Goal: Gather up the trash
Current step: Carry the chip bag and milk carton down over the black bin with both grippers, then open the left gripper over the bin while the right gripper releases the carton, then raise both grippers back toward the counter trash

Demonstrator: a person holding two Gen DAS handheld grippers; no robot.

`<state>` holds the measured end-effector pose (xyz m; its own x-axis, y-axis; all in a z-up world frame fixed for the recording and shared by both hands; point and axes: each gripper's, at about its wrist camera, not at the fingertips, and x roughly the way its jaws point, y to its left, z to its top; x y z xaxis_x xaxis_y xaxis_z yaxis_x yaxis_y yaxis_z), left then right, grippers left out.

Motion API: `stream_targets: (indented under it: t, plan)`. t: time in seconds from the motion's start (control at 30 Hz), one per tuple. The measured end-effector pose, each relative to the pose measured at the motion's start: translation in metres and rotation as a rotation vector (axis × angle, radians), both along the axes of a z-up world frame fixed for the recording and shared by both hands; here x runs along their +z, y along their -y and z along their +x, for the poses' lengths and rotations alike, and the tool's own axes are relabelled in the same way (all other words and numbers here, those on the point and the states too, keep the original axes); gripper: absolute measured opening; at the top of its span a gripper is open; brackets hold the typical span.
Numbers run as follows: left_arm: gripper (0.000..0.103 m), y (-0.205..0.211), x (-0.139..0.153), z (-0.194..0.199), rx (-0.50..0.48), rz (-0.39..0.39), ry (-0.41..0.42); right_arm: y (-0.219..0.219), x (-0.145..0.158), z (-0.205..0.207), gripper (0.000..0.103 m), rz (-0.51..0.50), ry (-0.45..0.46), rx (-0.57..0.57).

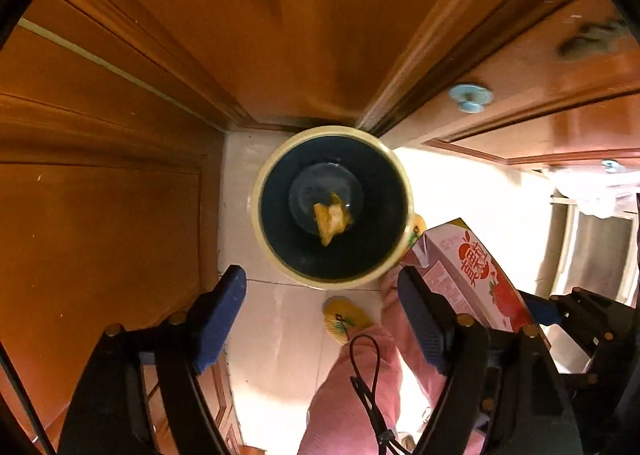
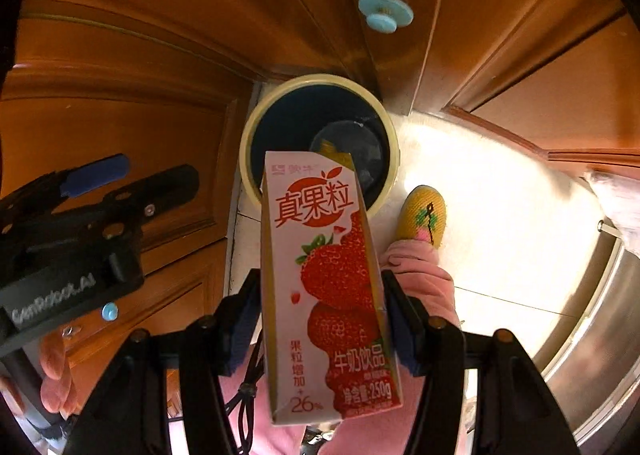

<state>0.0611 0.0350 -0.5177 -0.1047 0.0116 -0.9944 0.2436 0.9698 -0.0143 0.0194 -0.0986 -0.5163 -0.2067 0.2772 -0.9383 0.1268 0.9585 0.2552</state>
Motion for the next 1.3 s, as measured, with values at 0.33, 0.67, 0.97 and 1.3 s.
stream_targets:
  t: [0.33,0.67,0.97,1.3]
  plan:
    - [0.076,-0.030,-0.011,0.009,0.095,0.032,0.045,-0.013,-0.031,0.024,0.060,0.006,0.009,0.001]
    - [0.076,-0.050,0.017,0.005,0.174,0.024,0.080,-0.017,-0.022,0.034,0.064,0.001,0.001,0.001]
    - [0.076,-0.055,0.088,-0.013,0.203,-0.030,0.097,-0.020,0.037,0.029,0.064,-0.032,0.040,0.044]
    - [0.076,-0.054,0.219,-0.033,0.137,-0.112,0.271,-0.023,0.167,0.012,0.064,-0.036,0.209,0.059]
